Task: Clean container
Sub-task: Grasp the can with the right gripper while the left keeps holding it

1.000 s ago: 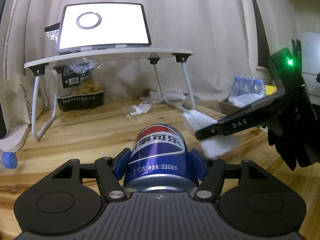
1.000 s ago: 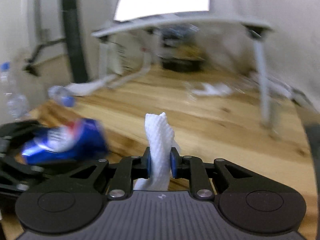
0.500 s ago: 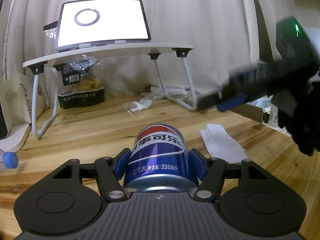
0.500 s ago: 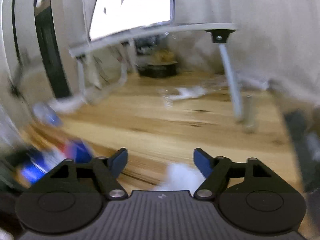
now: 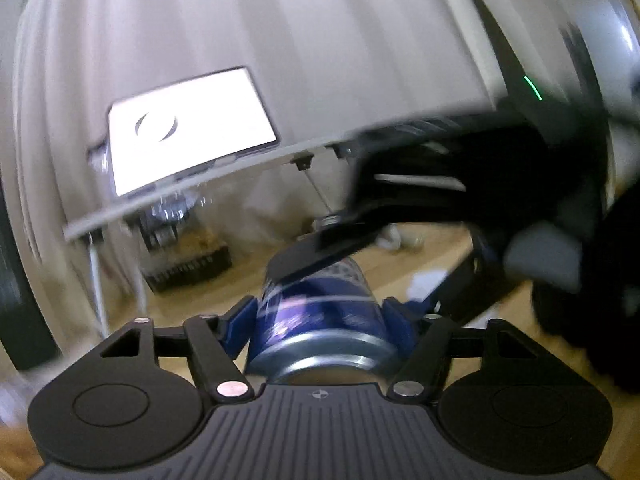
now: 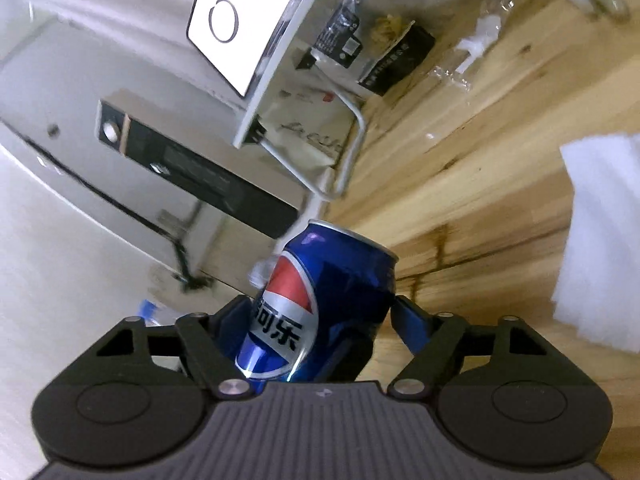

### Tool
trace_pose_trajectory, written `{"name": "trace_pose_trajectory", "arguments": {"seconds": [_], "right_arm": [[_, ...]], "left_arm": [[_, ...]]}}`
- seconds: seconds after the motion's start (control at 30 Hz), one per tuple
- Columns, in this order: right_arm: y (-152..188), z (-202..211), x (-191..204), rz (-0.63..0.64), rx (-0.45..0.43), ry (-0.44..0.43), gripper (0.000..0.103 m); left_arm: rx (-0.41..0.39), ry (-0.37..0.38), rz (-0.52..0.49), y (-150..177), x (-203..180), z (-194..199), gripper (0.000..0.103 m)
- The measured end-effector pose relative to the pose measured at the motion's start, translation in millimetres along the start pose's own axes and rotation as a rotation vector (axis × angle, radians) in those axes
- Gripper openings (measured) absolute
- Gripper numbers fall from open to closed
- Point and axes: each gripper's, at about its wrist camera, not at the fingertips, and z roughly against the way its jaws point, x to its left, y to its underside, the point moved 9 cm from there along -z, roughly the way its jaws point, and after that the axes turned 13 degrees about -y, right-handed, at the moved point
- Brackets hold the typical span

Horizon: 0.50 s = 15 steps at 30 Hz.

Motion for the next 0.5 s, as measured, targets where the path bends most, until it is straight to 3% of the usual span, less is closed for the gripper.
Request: {"name": "trace_pose_trajectory", "arguments": {"seconds": [0.07,0.1,0.17,0.23,0.3,0.4,0.5], "right_arm": [[-4,6,3,-0.011,-0.033,-0.081,0.077],[-5,8,3,-0.031,-0.043,-0.121,0.077],[-5,12,2,-0.062,-0.061,-0.177,0.077],[-6,16,1,-0.084,-0.063,-0.202,0.077],[-8,17,1,-0.089,-0.054,-0.193,0.080],[-15,19,3,-0.045,-0.040,-0.125,0.082],[-20,16,3,-0.062,-0.031,-0.125,0.083]], "left_arm": [[0.040,0.083,0.200,-6,16,-2,0.076],[0.046,0.112,0.254,-7,21,-3,0.070],[0.050,0.164,0.337,-10,29,-4,0.068],[0.051,0.168,0.322,-10,29,-5,0.068],[0.018,0.116,0.191,-9,19,-1,0.068],[-0.097,0.014,-0.146,-6,-8,12,0.068],[-0.193,-0.017,-0.376,0,-29,21,0.069]]}}
